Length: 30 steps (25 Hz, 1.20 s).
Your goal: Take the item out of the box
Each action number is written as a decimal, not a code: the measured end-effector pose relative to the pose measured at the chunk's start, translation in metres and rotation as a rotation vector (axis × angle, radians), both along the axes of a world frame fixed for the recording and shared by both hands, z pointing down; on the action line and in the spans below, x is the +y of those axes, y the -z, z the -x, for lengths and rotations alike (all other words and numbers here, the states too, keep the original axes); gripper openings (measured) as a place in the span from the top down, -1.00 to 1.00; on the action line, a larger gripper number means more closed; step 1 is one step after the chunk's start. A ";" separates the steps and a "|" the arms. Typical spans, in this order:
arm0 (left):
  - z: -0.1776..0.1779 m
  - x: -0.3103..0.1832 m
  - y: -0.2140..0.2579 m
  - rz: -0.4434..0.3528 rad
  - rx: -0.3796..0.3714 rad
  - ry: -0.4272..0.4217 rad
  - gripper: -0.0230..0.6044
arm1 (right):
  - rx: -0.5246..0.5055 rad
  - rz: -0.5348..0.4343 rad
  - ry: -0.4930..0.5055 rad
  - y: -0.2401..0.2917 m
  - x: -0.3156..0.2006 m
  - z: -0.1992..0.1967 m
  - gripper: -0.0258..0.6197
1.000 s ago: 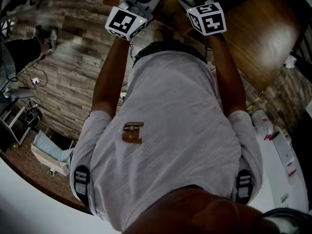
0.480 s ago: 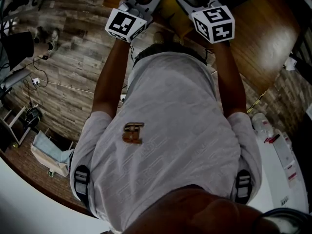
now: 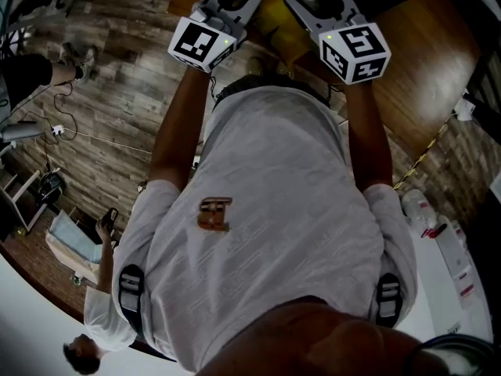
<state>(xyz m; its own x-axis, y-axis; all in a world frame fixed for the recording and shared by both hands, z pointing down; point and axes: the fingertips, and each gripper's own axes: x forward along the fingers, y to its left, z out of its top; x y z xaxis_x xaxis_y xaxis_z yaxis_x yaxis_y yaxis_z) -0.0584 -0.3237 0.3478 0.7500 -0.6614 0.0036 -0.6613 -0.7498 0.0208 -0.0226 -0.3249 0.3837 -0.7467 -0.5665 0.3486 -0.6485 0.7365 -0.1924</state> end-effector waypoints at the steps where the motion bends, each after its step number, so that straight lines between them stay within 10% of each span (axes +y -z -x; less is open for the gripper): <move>1: 0.000 0.001 0.003 -0.003 0.002 0.001 0.86 | -0.013 -0.015 0.004 0.004 0.001 0.001 0.30; 30: -0.016 0.025 0.043 -0.066 0.046 0.016 0.86 | -0.270 -0.345 0.109 0.088 0.034 -0.010 0.30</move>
<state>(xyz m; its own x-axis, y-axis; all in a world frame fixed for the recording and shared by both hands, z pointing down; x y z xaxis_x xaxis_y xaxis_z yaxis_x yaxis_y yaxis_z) -0.0429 -0.2990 0.3047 0.7380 -0.6707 -0.0745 -0.6724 -0.7402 0.0018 -0.0123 -0.2914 0.2960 -0.8468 -0.5283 -0.0619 -0.5238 0.8485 -0.0752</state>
